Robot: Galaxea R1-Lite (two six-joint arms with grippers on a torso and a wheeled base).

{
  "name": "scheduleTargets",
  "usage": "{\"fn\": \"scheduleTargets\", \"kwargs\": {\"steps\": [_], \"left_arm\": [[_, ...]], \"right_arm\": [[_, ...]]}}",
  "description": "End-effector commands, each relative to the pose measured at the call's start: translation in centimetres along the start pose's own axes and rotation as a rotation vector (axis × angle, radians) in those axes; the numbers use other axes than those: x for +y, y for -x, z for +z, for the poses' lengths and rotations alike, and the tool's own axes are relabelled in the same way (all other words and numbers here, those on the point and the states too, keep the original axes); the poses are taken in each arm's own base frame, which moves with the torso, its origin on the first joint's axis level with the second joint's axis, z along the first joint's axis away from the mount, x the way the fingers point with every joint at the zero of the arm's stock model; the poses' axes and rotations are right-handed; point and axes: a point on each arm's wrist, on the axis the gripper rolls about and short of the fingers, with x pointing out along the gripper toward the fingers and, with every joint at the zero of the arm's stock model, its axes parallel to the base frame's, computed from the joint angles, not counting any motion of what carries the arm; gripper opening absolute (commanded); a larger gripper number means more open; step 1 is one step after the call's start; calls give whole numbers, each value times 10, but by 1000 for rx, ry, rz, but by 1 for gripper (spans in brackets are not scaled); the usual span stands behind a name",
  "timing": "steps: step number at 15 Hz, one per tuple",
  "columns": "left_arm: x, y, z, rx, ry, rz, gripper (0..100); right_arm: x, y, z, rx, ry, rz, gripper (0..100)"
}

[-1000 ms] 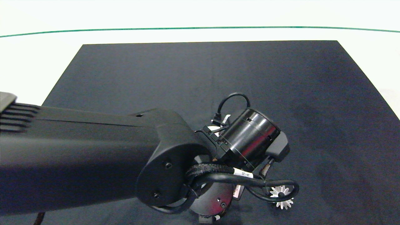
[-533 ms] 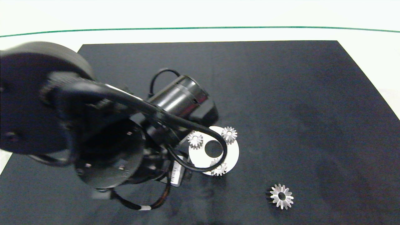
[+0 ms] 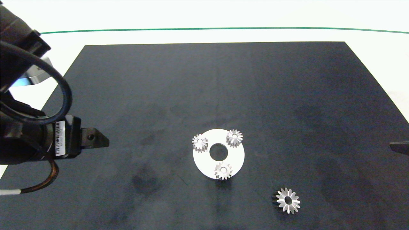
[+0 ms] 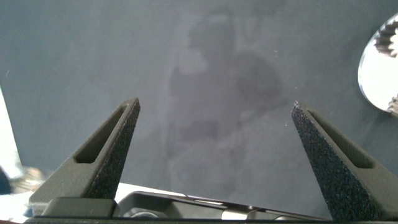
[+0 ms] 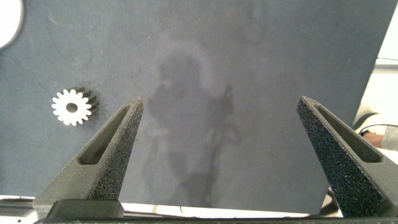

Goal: Remove an incorrectly installed larger gear and replace it with the correct smaller gear

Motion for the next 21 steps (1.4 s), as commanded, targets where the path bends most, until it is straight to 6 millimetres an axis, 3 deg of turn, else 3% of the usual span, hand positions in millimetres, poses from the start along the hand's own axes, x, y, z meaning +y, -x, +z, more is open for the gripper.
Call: {"fn": "scheduleTargets", "kwargs": {"steps": [1,4,21], "left_arm": [[15,11,-4,-28,24,-5,100],[25,21,-6,-55,27,-21,100],[30,31,-7,-91,44,-59,100]], "right_arm": [[3,-8,3,14,7,-3,100],[4,-11,5,18,6,-4,100],[8,-25,3,12,6,-14,100]]}}
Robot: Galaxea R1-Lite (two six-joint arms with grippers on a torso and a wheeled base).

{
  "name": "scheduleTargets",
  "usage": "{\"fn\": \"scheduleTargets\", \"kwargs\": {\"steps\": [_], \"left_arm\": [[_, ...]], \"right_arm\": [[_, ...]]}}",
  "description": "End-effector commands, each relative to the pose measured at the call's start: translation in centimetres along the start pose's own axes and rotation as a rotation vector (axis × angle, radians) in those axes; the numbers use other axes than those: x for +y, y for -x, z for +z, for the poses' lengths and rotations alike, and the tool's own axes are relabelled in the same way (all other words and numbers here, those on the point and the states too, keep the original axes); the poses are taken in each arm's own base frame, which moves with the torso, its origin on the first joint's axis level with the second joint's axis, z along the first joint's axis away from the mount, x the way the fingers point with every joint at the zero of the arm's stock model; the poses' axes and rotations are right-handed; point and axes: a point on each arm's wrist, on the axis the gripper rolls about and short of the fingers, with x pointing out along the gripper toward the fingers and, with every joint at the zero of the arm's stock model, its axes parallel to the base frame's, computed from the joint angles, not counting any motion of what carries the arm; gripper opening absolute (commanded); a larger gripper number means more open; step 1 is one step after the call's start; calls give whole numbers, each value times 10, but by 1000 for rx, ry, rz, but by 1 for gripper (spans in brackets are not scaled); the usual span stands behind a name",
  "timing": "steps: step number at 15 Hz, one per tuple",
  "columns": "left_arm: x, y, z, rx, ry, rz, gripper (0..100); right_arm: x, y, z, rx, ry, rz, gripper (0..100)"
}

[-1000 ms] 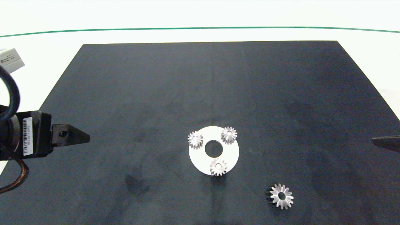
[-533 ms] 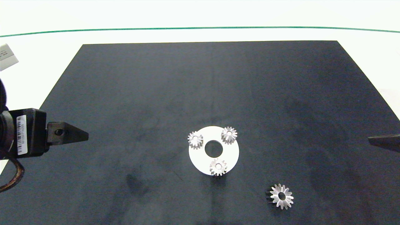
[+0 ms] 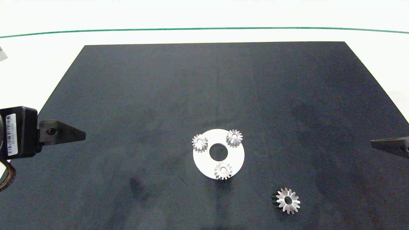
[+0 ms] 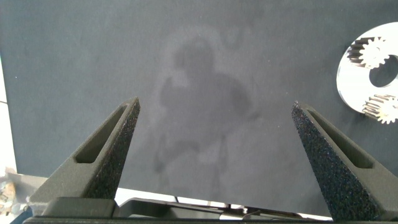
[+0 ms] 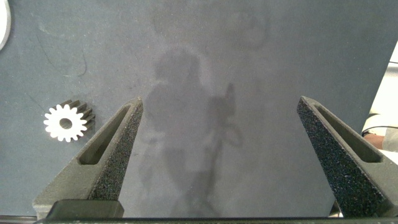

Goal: Remove an incorrectly installed larger gear and replace it with the correct smaller gear

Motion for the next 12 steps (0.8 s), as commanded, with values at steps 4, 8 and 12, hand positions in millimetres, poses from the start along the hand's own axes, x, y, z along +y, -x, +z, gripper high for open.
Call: {"fn": "scheduleTargets", "kwargs": {"steps": [4,8,12], "left_arm": [[1,3,1,-19,19,-9,100],[2,3,1,-19,17,-9,100],[2,4,1,-21,18,-12,100]], "right_arm": [[0,-1,0,-4,-2,-4,100],[1,-2,-1,-1,1,-7,100],[1,-2,1,-20,-9,-8,100]]}}
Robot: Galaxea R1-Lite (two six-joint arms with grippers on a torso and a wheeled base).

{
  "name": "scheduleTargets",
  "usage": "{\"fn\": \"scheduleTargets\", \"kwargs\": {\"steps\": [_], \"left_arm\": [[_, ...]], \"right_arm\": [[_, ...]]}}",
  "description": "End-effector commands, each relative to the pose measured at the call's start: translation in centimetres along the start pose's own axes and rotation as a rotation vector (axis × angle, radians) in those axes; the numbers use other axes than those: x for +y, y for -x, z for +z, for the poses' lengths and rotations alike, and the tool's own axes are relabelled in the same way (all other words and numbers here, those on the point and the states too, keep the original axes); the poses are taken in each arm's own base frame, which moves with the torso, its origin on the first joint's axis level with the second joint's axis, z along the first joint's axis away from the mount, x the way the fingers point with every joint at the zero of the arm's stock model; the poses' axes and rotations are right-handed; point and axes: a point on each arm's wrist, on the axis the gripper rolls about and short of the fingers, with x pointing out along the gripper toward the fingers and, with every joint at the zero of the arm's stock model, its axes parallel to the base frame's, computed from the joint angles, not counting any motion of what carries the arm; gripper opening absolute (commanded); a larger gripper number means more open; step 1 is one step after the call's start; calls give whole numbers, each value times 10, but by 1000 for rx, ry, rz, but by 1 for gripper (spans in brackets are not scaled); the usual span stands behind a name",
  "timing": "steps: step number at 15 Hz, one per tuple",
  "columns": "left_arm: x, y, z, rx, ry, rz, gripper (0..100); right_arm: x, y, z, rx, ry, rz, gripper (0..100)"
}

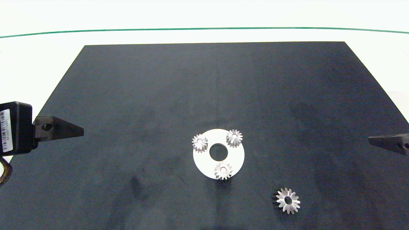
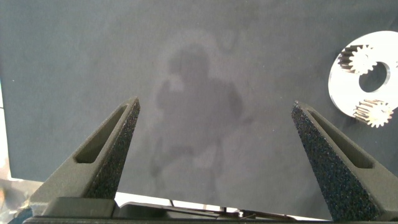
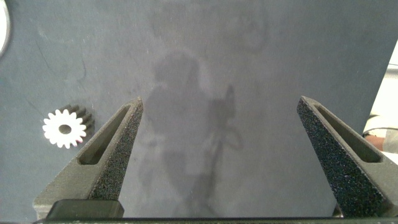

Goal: Remove an incorrectly installed larger gear and replace it with the correct smaller gear

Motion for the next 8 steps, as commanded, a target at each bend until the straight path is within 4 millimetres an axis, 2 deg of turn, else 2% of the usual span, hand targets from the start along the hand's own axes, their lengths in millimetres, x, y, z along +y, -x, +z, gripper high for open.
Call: {"fn": "scheduleTargets", "kwargs": {"steps": [1,8], "left_arm": [[1,1,-1,0,0,3,100],[1,1,0,-4,3,0,100]], "right_arm": [[0,0,-1,4,2,-1,100],[2,-2,-1,11,10,4,100]]}}
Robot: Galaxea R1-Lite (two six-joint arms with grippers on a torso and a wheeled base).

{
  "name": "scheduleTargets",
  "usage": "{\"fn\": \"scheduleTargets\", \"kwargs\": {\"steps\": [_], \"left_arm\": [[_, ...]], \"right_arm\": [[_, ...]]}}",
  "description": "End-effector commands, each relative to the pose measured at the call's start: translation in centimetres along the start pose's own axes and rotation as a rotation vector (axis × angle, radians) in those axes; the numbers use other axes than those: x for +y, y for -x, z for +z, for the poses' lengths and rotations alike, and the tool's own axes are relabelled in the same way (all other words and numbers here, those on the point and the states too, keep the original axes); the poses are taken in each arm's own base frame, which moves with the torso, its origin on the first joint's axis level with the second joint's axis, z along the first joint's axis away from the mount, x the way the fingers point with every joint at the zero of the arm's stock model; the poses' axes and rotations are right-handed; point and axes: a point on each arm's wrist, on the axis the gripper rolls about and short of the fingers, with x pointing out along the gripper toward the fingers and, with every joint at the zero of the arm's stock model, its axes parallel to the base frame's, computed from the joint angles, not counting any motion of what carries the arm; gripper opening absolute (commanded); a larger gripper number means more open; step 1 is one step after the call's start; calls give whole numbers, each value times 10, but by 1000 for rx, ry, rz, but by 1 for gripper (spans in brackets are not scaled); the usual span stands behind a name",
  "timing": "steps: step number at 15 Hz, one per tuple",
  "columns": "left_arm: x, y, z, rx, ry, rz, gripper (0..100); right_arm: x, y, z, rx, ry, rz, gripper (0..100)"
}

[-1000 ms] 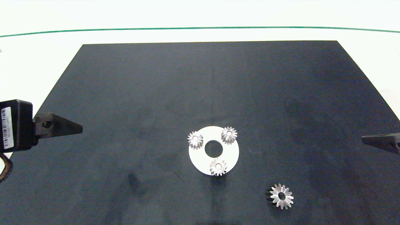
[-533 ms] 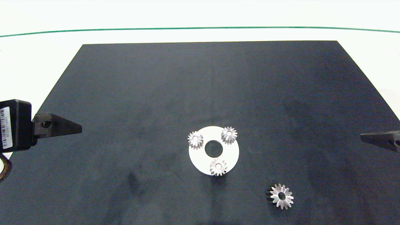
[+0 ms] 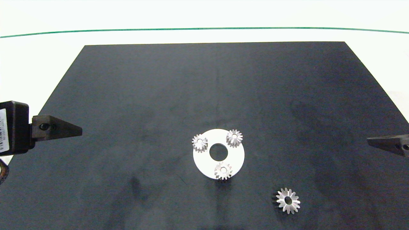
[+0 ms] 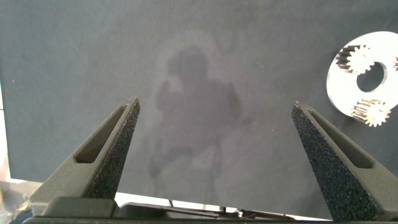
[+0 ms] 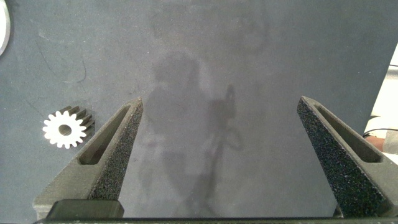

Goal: Remove an incorrectly installed larger gear and replace it with the correct smaller gear

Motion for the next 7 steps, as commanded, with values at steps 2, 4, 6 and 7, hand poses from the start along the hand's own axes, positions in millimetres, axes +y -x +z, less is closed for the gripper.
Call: {"fn": "scheduleTargets", "kwargs": {"steps": [2,4,6,7], "left_arm": [[0,0,0,0,3,4,100],[1,0,0,1,2,4,100],[1,1,0,0,3,4,100],[1,1,0,-2,4,4,100]], "right_arm": [[2,0,-1,7,12,9,100],[3,-1,-2,11,13,9,100],[1,2,-3,3,8,6,100],[1,3,-3,-2,7,7,100]]}}
